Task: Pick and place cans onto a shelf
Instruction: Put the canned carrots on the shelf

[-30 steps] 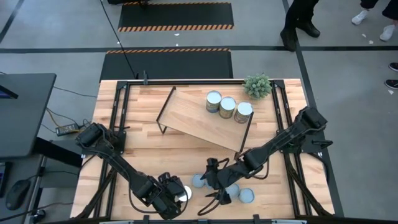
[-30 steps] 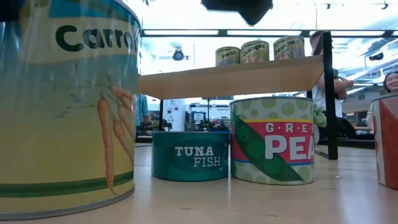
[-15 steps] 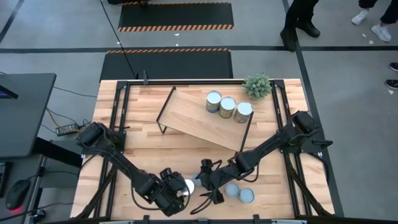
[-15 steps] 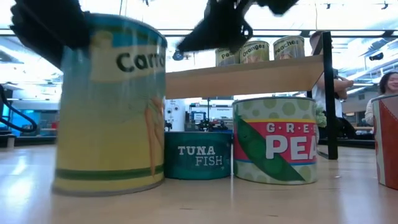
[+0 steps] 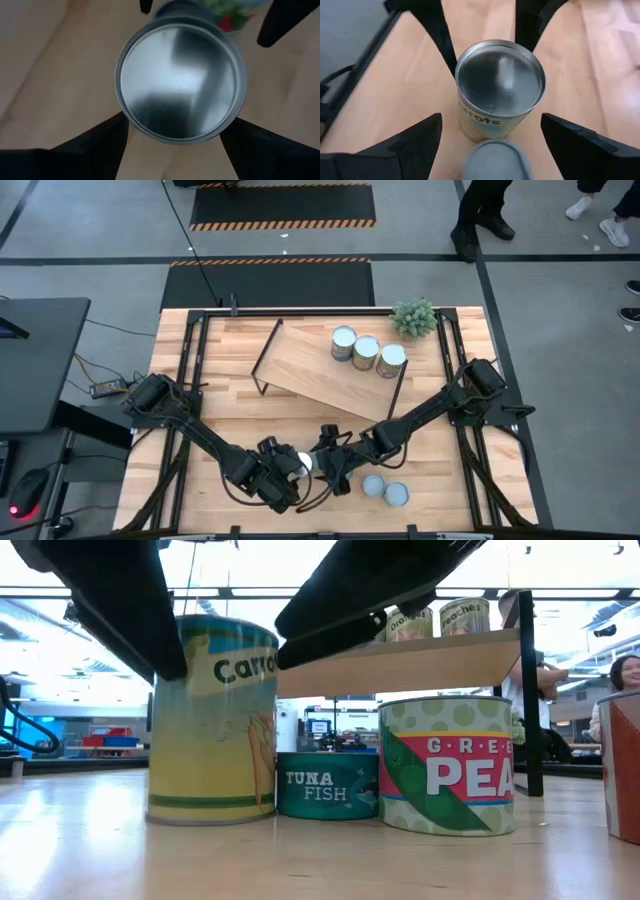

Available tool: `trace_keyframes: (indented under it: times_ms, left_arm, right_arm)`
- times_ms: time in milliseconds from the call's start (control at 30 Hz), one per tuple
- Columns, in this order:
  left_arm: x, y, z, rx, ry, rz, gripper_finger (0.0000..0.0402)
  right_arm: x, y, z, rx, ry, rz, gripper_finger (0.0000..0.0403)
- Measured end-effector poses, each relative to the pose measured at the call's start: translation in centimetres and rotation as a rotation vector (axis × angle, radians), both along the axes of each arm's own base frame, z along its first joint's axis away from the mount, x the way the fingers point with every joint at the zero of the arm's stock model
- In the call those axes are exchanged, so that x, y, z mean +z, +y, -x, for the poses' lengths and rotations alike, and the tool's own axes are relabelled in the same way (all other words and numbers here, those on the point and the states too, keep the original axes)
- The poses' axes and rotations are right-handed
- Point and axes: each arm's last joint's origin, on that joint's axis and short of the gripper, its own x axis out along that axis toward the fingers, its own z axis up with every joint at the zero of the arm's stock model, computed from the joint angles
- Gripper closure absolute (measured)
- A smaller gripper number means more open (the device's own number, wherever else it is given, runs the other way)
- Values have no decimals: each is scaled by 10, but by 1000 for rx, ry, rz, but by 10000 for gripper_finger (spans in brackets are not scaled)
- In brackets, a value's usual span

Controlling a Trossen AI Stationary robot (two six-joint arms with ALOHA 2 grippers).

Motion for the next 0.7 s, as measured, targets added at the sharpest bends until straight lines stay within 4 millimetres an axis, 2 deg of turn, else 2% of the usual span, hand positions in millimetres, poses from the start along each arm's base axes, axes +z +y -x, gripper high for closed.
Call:
trace_keyframes:
  times_ms: [500, 700]
  left_arm:
    - [-3, 31, 4, 70, 126, -219, 93]
    - [-3, 35, 4, 1, 173, -266, 93]
  right_arm:
    - [0, -25, -6, -107, 23, 22, 56]
    - [12, -33, 0, -123, 46, 38, 56]
